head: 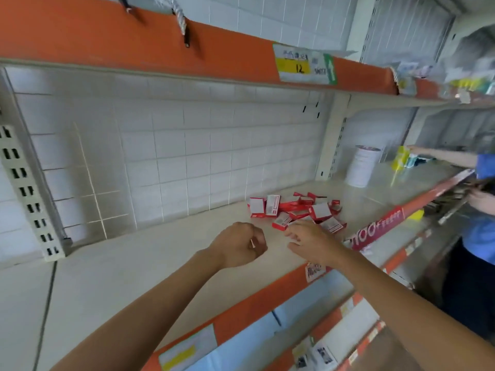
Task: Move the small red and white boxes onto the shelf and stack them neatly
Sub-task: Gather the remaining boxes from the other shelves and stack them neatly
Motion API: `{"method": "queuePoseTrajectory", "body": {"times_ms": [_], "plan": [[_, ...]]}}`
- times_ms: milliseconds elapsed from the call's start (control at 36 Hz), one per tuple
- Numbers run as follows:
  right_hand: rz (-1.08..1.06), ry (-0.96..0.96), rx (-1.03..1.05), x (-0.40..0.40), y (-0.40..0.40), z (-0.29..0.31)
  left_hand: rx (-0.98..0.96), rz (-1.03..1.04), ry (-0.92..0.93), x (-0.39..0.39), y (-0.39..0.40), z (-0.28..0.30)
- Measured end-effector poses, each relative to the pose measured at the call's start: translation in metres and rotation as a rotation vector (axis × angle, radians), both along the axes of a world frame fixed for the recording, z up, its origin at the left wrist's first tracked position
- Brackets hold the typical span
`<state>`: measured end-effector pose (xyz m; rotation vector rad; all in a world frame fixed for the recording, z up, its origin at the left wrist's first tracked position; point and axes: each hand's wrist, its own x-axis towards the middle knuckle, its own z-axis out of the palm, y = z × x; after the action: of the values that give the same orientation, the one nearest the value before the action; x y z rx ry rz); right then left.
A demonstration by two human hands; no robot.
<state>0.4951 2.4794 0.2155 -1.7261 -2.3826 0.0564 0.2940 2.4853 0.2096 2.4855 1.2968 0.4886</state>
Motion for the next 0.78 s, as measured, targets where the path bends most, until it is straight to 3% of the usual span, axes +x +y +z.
{"method": "queuePoseTrajectory", "body": {"times_ms": [111,250,389,639,778], "plan": [[-0.056,-0.085,0.052,0.029,0.038,-0.007,-0.021,-0.012,0.017,0.017,0.027,-0.006],[-0.043,-0.370,0.069,0.048,0.067,-0.010,-0.040,0.019,0.033,0.028,0.048,-0.007],[0.050,-0.455,0.052,0.054,0.086,-0.004,-0.062,0.093,0.023,0.035,0.054,-0.011],[0.190,-0.479,-0.038,0.062,0.103,0.005,-0.046,0.199,0.016,0.054,0.047,-0.008],[0.326,-0.256,0.014,0.051,0.099,-0.005,-0.034,0.299,-0.002,0.051,0.027,-0.018]]}}
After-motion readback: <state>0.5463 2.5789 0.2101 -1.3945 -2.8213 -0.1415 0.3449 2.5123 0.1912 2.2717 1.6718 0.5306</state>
